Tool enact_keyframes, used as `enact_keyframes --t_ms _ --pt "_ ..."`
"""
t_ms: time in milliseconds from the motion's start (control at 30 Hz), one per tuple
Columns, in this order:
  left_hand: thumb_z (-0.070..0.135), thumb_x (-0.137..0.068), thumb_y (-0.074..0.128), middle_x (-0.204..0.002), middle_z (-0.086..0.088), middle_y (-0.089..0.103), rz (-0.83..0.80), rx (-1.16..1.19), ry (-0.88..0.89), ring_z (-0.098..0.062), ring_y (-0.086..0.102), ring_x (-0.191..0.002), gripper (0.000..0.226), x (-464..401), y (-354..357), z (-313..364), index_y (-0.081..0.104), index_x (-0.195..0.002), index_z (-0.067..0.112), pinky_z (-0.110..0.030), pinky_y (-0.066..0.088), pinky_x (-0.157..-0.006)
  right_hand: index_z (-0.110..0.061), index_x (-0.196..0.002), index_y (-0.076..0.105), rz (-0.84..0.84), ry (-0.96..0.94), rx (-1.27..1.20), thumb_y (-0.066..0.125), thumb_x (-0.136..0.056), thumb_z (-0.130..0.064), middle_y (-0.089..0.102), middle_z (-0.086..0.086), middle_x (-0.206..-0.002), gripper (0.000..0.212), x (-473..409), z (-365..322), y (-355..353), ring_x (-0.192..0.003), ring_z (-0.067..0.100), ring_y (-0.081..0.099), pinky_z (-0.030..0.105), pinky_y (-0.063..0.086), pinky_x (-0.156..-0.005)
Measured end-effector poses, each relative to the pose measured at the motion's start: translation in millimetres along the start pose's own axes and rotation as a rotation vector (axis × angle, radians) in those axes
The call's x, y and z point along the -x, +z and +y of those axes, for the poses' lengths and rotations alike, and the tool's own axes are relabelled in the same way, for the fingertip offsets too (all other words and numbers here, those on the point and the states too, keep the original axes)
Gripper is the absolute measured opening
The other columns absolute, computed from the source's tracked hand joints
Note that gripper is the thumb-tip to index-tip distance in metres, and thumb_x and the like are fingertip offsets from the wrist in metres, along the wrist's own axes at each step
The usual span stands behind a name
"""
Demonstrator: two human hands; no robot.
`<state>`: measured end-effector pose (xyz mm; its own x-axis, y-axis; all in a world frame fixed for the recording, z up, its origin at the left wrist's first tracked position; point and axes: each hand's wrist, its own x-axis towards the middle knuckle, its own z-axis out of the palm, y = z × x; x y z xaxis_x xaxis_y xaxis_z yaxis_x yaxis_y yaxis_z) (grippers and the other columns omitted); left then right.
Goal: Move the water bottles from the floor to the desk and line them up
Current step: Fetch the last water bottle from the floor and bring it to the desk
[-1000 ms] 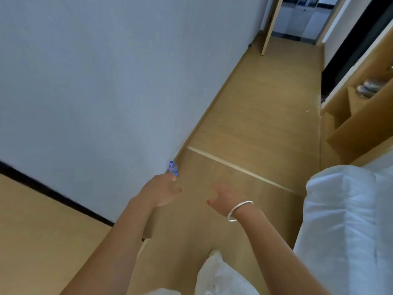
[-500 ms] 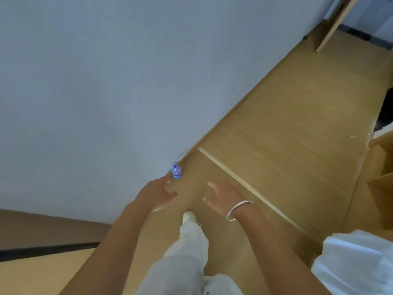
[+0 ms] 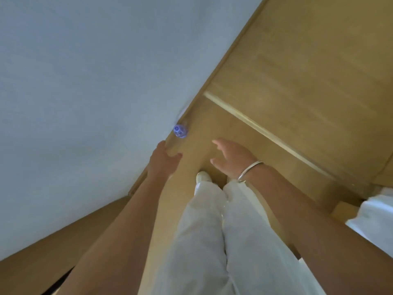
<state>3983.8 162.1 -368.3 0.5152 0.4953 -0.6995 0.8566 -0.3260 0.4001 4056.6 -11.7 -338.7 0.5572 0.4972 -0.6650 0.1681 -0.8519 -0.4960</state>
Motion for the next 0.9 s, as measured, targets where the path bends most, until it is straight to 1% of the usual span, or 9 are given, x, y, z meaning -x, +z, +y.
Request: enact_keyframes --t_ms 67,133,233,433,567,667,767,833,900 --pt "0.029 -0.087 0.063 -0.144 -0.005 0.042 -0.002 0.013 -0.039 -0.021 0.047 -0.125 0.07 -37 24 -7 0.028 -0.146 0.013 -0.032 0.038 -0.101 -0.012 -0.143 0.031 -0.012 0.002 0.041 0.052 -0.093 -0.028 0.043 0.008 -0.141 0.057 -37 20 18 -0.13 0.024 0.039 0.035 0.032 -0.106" --pt "0.029 -0.088 0.062 -0.146 -0.004 0.04 0.007 0.073 -0.085 -0.016 0.05 -0.115 0.071 -82 52 -13 0.026 -0.147 0.014 -0.024 0.038 -0.089 -0.011 -0.141 0.034 -0.026 -0.039 0.135 0.051 -0.093 -0.028 0.045 0.009 -0.137 0.054 -79 43 37 -0.127 0.026 0.041 0.036 0.033 -0.104" --pt "0.03 -0.086 0.065 -0.142 -0.005 0.044 0.036 0.167 -0.197 -0.02 0.054 -0.11 0.075 -144 96 -25 0.025 -0.148 0.012 -0.024 0.037 -0.082 -0.011 -0.136 0.039 -0.077 -0.114 0.279 0.048 -0.094 -0.03 0.049 0.008 -0.13 0.047 -136 73 66 -0.12 0.027 0.044 0.038 0.037 -0.099" --pt "0.038 -0.079 0.072 -0.143 -0.005 0.044 0.122 0.231 -0.32 -0.026 0.053 -0.12 0.084 -259 163 -70 0.028 -0.145 0.012 -0.036 0.044 -0.097 -0.013 -0.131 0.041 -0.197 -0.231 0.441 0.046 -0.094 -0.033 0.051 0.005 -0.124 0.042 -228 132 105 -0.114 0.024 0.048 0.037 0.042 -0.094" --pt "0.034 -0.077 0.075 -0.139 -0.005 0.043 0.15 0.339 -0.379 -0.024 0.051 -0.119 0.086 -328 189 -93 0.026 -0.145 0.012 -0.029 0.04 -0.091 -0.012 -0.13 0.042 -0.188 -0.258 0.423 0.05 -0.091 -0.039 0.055 0.007 -0.117 0.049 -280 160 125 -0.108 0.026 0.051 0.04 0.044 -0.091" --pt "0.031 -0.082 0.07 -0.12 -0.001 0.039 0.123 0.403 -0.412 -0.018 0.044 -0.105 0.079 -365 206 -103 0.025 -0.143 0.011 -0.025 0.034 -0.084 -0.011 -0.131 0.043 -0.2 -0.275 0.4 0.053 -0.089 -0.041 0.056 0.008 -0.116 0.053 -307 180 146 -0.107 0.027 0.051 0.041 0.044 -0.091" --pt "0.031 -0.082 0.07 -0.119 0.001 0.037 0.119 0.472 -0.443 -0.015 0.043 -0.103 0.078 -392 216 -106 0.026 -0.144 0.011 -0.025 0.038 -0.085 -0.011 -0.134 0.04 -0.202 -0.281 0.39 0.052 -0.09 -0.04 0.054 0.008 -0.119 0.054 -325 190 158 -0.111 0.027 0.049 0.041 0.042 -0.093" --pt "0.026 -0.078 0.073 -0.114 0.001 0.045 0.103 0.449 -0.408 -0.015 0.048 -0.097 0.07 -404 218 -105 0.039 -0.137 0.01 -0.023 0.042 -0.077 -0.011 -0.134 0.04 -0.191 -0.293 0.398 0.051 -0.091 -0.039 0.053 0.007 -0.119 0.052 -334 192 163 -0.11 0.027 0.049 0.041 0.043 -0.092" --pt "0.019 -0.078 0.071 -0.102 0.004 0.052 0.086 0.461 -0.392 -0.012 0.052 -0.088 0.044 -413 218 -103 0.054 -0.119 0.015 -0.019 0.043 -0.071 -0.011 -0.132 0.042 -0.175 -0.296 0.406 0.049 -0.092 -0.035 0.052 0.008 -0.121 0.047 -341 193 165 -0.109 0.026 0.05 0.041 0.044 -0.091"
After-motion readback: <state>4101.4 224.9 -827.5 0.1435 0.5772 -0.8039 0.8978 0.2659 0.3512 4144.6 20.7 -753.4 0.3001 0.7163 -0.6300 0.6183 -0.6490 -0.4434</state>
